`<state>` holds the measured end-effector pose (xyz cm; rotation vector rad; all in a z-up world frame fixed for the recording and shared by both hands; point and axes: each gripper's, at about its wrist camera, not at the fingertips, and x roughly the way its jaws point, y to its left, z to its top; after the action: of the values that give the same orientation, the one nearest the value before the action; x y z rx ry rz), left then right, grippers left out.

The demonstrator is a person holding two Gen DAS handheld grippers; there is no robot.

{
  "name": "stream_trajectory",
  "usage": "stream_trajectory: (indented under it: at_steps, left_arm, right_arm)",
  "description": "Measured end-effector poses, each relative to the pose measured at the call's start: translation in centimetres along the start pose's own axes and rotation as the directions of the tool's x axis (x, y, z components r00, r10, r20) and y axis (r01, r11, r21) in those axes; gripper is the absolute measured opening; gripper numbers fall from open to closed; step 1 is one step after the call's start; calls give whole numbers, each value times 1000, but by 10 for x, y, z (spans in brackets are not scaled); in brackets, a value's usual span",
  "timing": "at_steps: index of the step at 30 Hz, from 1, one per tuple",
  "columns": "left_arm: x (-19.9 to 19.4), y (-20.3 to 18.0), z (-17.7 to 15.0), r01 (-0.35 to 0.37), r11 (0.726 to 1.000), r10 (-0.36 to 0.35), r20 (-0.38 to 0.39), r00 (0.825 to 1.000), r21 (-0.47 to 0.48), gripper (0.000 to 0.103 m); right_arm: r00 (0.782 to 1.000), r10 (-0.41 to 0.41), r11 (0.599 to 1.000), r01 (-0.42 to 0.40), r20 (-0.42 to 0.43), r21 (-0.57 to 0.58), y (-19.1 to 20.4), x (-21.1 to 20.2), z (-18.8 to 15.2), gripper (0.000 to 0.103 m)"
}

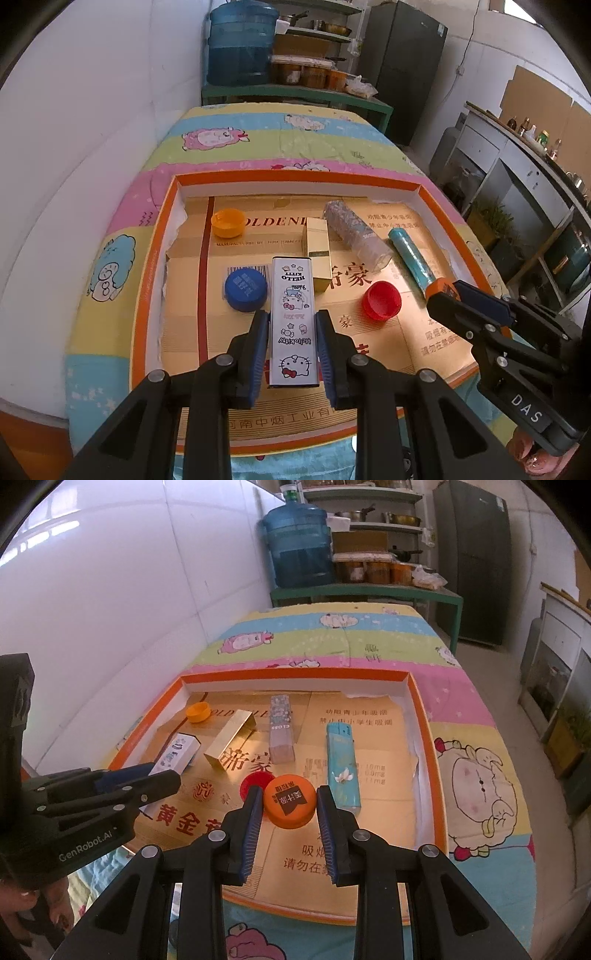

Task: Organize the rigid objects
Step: 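Carry the white box and orange cap over the tray with both tools, then open and lift the left tool off the white box while the right holds the orange cap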

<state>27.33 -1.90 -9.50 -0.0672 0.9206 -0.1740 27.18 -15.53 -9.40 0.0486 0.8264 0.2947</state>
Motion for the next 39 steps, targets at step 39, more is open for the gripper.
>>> stream_trajectory:
  at_steps: [39]
  left_arm:
    - [18,-4,-8,22,999,-21,-36,999,35,54]
  right_arm:
    - [996,-38,999,36,-82,-22,0,27,-12,30]
